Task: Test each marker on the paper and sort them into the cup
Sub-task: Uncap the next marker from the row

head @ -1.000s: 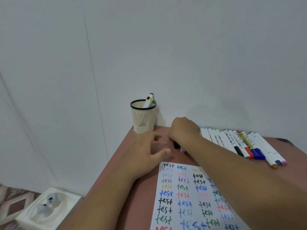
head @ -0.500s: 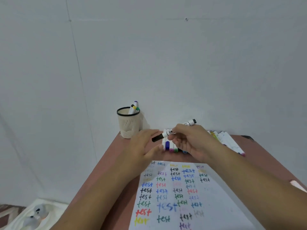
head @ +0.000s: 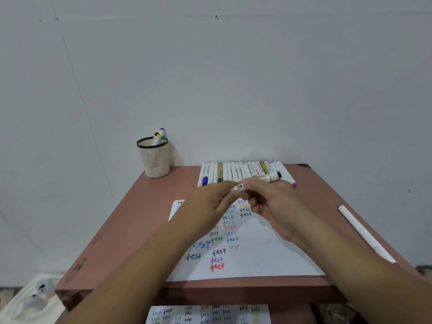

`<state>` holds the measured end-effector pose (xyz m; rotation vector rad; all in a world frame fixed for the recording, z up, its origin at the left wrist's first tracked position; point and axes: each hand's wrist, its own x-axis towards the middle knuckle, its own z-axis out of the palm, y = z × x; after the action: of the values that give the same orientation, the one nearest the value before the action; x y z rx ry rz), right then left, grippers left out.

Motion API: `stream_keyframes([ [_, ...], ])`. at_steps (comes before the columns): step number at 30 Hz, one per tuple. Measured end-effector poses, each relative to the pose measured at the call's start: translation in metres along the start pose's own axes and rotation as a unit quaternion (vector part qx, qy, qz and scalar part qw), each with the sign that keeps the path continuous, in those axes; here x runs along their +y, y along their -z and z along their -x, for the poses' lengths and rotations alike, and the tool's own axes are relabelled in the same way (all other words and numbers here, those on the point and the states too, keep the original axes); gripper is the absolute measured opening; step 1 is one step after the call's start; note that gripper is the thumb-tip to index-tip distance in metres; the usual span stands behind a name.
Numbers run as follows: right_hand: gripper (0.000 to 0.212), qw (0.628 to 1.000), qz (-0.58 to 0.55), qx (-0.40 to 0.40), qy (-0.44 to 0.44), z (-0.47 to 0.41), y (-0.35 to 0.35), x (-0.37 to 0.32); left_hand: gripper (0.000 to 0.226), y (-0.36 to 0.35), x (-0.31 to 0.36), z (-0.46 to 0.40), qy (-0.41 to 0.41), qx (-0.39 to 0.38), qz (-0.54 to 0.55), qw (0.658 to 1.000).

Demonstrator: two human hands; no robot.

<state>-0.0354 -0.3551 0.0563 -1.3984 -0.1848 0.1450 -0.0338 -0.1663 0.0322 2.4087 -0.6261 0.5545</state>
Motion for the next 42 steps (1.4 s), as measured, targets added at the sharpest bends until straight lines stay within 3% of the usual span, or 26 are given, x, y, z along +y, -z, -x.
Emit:
stream_keyframes([
  [5, 0.015, 0.999, -0.028, 0.005, -0.03, 0.002, 0.012, 0.001, 0.042, -0.005, 0.009, 0.0, 0.027, -0.02, 0.053, 0.998],
  [8, 0.014, 0.992, -0.081, 0.085, -0.04, -0.007, 0.022, 0.005, 0.053, -0.006, 0.01, 0.0, 0.047, -0.045, 0.044, 0.997],
  [11, 0.011, 0.984, -0.093, 0.146, -0.033, -0.017, 0.031, 0.011, 0.04, -0.008, 0.003, 0.0, 0.079, -0.052, 0.052, 0.994],
  [14, 0.006, 0.991, -0.038, 0.128, -0.021, -0.022, 0.035, 0.024, 0.03, -0.013, -0.009, 0.005, 0.1, -0.072, 0.03, 0.992],
  [16, 0.015, 0.993, 0.037, 0.108, -0.006, -0.022, 0.037, 0.033, 0.026, -0.019, -0.012, 0.008, 0.116, -0.075, 0.027, 0.99],
  [22, 0.019, 0.99, 0.121, 0.064, 0.022, -0.02, 0.035, 0.042, 0.019, -0.024, -0.014, 0.011, 0.128, -0.047, 0.044, 0.99],
  [28, 0.018, 0.984, 0.168, 0.06, 0.023, -0.021, 0.033, 0.046, 0.019, -0.02, -0.017, 0.014, 0.157, -0.02, 0.104, 0.982],
  [42, 0.015, 0.972, 0.218, 0.082, 0.029, -0.018, 0.031, 0.045, 0.025, -0.023, -0.021, 0.015, 0.134, -0.042, 0.078, 0.987],
])
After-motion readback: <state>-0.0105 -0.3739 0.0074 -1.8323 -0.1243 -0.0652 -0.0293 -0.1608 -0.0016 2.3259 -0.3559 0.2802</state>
